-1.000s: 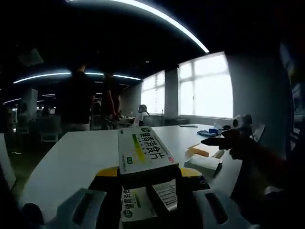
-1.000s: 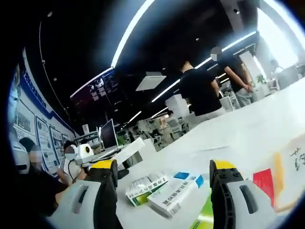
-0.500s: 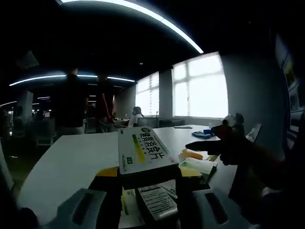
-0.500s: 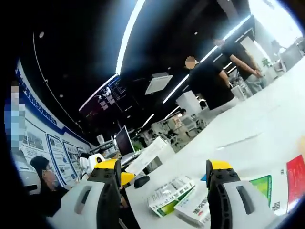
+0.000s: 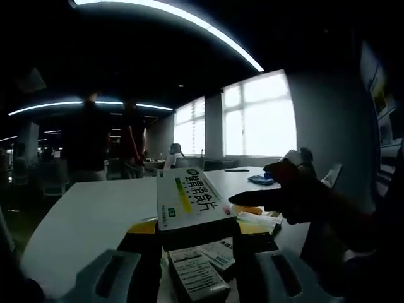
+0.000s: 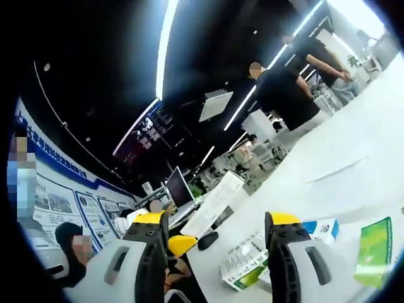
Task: Arrange the small medicine boxes into an aligned row inside the storage area until every box is upright, visible, and separated from the surrounding clutter.
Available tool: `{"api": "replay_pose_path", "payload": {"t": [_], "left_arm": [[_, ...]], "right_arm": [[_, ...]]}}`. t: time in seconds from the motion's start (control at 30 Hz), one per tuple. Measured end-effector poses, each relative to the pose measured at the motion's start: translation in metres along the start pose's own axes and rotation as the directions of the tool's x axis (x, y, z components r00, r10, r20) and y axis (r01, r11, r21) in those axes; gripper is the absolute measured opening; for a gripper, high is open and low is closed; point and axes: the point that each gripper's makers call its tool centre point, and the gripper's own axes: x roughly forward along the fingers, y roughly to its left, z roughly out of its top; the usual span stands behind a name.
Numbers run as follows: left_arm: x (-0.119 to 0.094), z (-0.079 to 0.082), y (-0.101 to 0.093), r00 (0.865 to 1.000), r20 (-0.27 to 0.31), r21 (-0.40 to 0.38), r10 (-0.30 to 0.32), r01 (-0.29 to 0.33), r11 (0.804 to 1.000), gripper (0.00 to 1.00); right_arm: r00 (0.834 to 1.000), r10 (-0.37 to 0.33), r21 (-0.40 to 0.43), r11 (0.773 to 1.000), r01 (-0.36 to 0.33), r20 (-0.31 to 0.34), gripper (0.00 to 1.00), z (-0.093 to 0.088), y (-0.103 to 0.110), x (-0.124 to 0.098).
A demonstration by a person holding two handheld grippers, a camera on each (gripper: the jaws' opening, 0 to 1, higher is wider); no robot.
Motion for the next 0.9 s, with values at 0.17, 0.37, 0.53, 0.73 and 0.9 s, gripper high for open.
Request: {"api": "replay_pose_path", "payload": {"t": [0.17, 0.37, 0.53, 0.73, 0.9], "left_arm": [[0.002, 0.002, -0.006, 1.0, 0.001, 0.01, -0.013, 0.013, 1.0, 0.43], [0.004, 0.004, -0.012, 1.0, 0.005, 0.019, -0.023, 0.023, 1.0, 0.43], [0.006, 0.0, -0.02, 1.0, -0.012, 0.057, -0.021, 0.022, 0.998, 0.43], [0.008, -0.004, -0.024, 0.999, -0.03, 0.096, -0.012, 0.015, 0.995, 0.43], [0.009, -0.005, -0.025, 1.0, -0.027, 0.124, -0.005, 0.008, 0.992, 0.43]], "right_arm": [[1.0, 0.017, 0.061, 0.998, -0.016, -0.009, 0.54, -0.003, -0.001, 0.005], [0.999, 0.037, 0.16, 0.987, -0.034, -0.017, 0.52, -0.007, -0.003, 0.016], [0.995, 0.101, 0.311, 0.945, -0.095, -0.002, 0.46, -0.012, 0.002, 0.028], [0.994, 0.106, 0.355, 0.931, -0.087, -0.034, 0.3, -0.029, 0.012, 0.034], [0.994, 0.105, 0.389, 0.917, -0.082, -0.038, 0.21, -0.032, 0.019, 0.033]]}}
